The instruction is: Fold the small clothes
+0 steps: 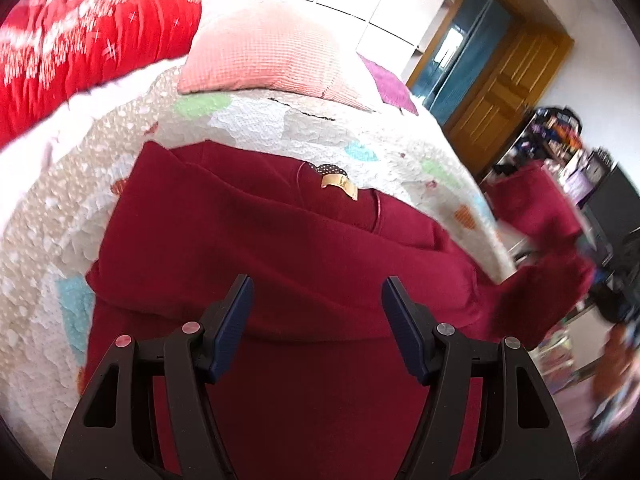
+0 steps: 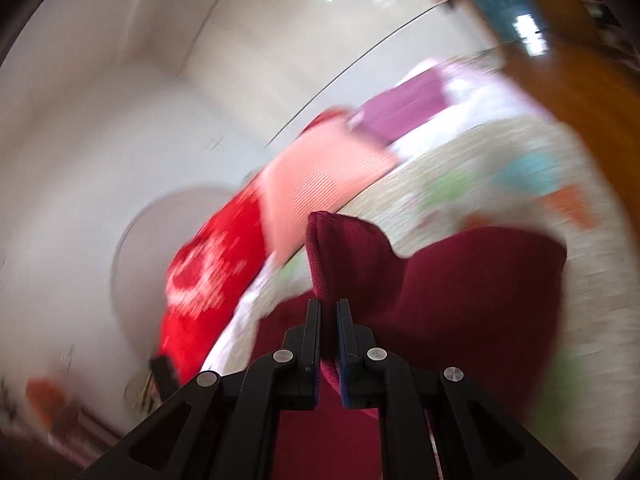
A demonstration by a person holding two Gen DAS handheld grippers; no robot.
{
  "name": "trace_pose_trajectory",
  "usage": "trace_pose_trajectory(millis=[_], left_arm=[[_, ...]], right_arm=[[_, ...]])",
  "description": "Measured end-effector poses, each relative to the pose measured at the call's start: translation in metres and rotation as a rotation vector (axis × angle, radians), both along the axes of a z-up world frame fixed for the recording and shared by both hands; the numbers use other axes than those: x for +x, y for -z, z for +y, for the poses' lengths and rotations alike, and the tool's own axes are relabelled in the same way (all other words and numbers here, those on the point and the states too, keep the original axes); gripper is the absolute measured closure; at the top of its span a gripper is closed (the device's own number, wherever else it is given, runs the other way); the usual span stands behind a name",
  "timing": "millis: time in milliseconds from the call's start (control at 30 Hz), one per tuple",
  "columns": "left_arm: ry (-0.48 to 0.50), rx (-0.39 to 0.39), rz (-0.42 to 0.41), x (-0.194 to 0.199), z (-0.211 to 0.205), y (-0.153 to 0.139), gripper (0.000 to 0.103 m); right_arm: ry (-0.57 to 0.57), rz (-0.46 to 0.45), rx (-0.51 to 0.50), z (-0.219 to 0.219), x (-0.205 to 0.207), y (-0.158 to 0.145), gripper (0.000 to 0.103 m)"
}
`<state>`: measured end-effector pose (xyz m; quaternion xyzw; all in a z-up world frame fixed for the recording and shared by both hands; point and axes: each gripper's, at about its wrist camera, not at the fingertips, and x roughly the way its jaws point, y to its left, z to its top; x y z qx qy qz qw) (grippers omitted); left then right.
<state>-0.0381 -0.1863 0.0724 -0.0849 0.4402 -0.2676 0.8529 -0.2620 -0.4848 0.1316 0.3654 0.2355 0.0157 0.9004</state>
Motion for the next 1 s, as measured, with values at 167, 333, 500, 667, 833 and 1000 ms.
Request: trace_pose_trajectory(millis=[167,333,500,667,833,1000], left_arm=[[-0.008,-0.036,0.052,0.008,0.009,0.010,0.037],[0.009,-0.047,0.065,0.011,0.008,0.012,0.037],[0.044,-0.059,0.098,0.016,-0.008,0.016,0.036],[0.114,0.007,0.112,0.010,-0.037,0.026,0.037],[0.132,0.045,0.089,0.009,-0.058,0.032,0.037],[0.169,0.094,0.109,0.013,-0.077,0.040,0.066]], right_arm=[[-0.168,0.131,-0.035,0.074,0.073,0.064,0.097],[-0.186,0.261,-0.118,0.095,0.091,0.106,0.075],[-0.212,0.273,-0.142,0.094,0.067,0.098,0.057],[-0.169,0.218,-0.127,0.077,0.041,0.077,0.057],[-0.114,0.180,-0.101,0.059,0.021,0.065,0.057],[-0.074,0.163,-0.057,0.046,0.005,0.064,0.057]])
